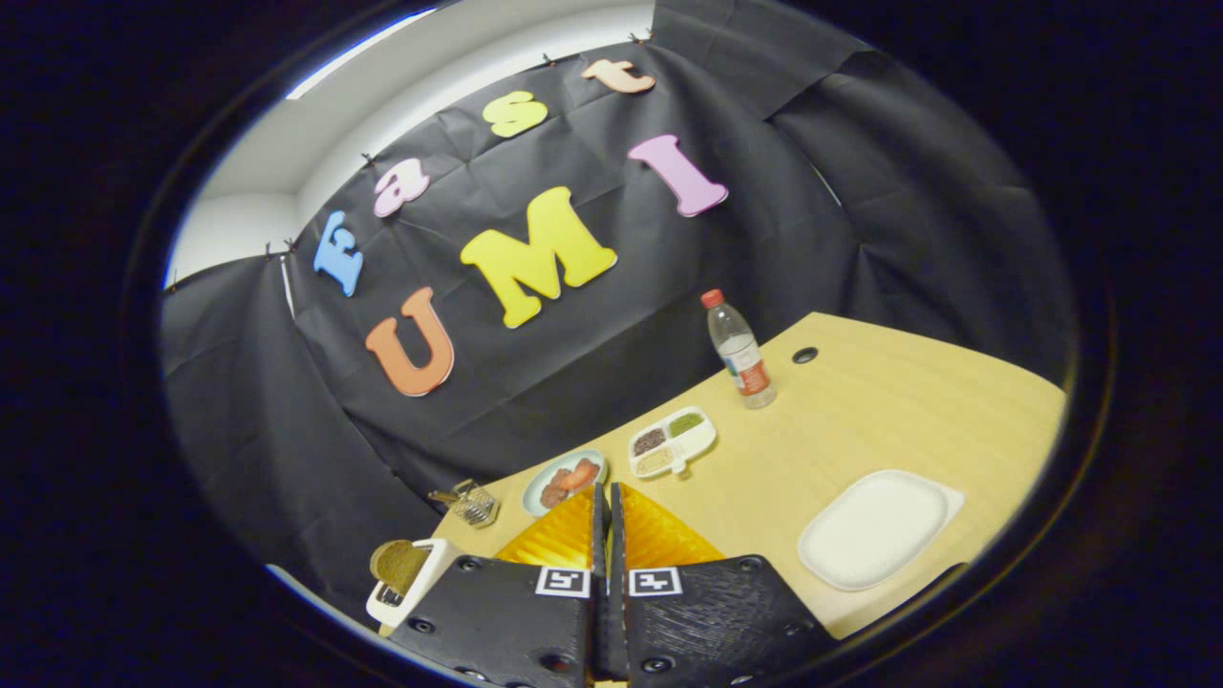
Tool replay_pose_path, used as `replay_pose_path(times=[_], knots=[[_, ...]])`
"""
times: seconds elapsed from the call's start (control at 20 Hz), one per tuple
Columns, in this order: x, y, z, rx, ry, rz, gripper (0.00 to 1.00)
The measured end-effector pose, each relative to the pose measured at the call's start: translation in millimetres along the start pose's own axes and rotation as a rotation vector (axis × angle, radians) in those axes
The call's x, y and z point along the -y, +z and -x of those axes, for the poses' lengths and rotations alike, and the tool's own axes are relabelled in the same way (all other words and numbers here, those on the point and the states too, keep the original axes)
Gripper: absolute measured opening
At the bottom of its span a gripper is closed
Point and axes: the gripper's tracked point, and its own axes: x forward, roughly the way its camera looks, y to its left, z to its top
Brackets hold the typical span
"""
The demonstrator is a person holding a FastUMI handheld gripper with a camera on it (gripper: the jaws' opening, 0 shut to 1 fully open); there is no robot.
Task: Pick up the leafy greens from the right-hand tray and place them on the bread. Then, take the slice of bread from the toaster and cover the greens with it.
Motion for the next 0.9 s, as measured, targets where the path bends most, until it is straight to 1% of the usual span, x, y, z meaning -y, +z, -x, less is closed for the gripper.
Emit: replay_pose_path(times=[0.2, 0.35, 0.45, 0.65, 0.9], knots=[[-39, -50, -15, -0.057, 0.054, -0.021, 0.0], [-51, -79, -24, -0.092, 0.074, -0.054, 0.0], [-45, -89, -27, -0.105, 0.064, -0.071, 0.0], [-8, -89, -31, -0.081, -0.007, -0.086, 0.0], [34, -86, -31, -0.05, -0.082, -0.035, 0.0]])
